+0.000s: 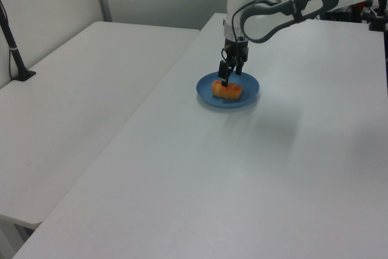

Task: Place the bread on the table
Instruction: 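Close the gripper on the orange bread roll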

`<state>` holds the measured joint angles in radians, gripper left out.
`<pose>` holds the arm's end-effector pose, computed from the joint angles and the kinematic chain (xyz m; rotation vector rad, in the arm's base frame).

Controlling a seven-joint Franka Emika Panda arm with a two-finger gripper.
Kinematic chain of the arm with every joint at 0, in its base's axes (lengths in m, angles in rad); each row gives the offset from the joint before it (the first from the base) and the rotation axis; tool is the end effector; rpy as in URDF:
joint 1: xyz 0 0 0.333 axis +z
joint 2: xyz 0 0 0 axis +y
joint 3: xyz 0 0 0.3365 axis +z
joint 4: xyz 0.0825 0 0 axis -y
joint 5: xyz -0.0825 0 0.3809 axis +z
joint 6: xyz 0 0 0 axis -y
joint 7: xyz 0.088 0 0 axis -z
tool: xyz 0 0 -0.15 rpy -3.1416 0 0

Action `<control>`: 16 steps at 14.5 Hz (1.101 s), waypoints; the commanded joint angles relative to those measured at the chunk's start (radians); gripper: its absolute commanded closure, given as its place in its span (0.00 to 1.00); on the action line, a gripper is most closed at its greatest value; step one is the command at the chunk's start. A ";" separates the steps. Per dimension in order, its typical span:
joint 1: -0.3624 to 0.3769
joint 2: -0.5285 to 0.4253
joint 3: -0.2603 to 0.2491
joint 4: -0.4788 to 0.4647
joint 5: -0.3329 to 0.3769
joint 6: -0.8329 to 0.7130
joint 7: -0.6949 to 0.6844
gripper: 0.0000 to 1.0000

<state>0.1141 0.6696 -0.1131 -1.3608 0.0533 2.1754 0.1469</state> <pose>0.7600 0.0220 0.3171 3.1137 -0.2237 0.2352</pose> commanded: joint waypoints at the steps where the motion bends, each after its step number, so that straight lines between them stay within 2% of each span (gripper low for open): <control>1: 0.022 0.039 -0.010 0.029 0.005 0.021 0.031 0.00; 2: 0.025 0.047 -0.010 0.029 0.004 0.024 0.031 0.00; 3: 0.033 0.048 -0.008 0.029 -0.003 0.036 0.031 0.09; 4: 0.035 0.050 -0.008 0.029 -0.024 0.043 0.031 0.24; 5: 0.035 0.056 -0.004 0.029 -0.039 0.046 0.033 0.57; 6: 0.035 0.056 -0.003 0.029 -0.041 0.053 0.031 0.74; 8: 0.035 0.055 -0.003 0.029 -0.041 0.064 0.031 0.97; 9: 0.036 0.050 -0.003 0.029 -0.041 0.064 0.031 1.00; 12: 0.035 0.016 -0.003 0.019 -0.041 0.058 0.031 1.00; 13: 0.030 -0.022 -0.003 0.009 -0.041 0.054 0.030 1.00; 16: 0.027 -0.181 -0.002 -0.104 -0.030 0.047 0.031 1.00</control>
<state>0.1369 0.6638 -0.1125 -1.3273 0.0288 2.2227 0.1595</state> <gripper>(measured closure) 0.846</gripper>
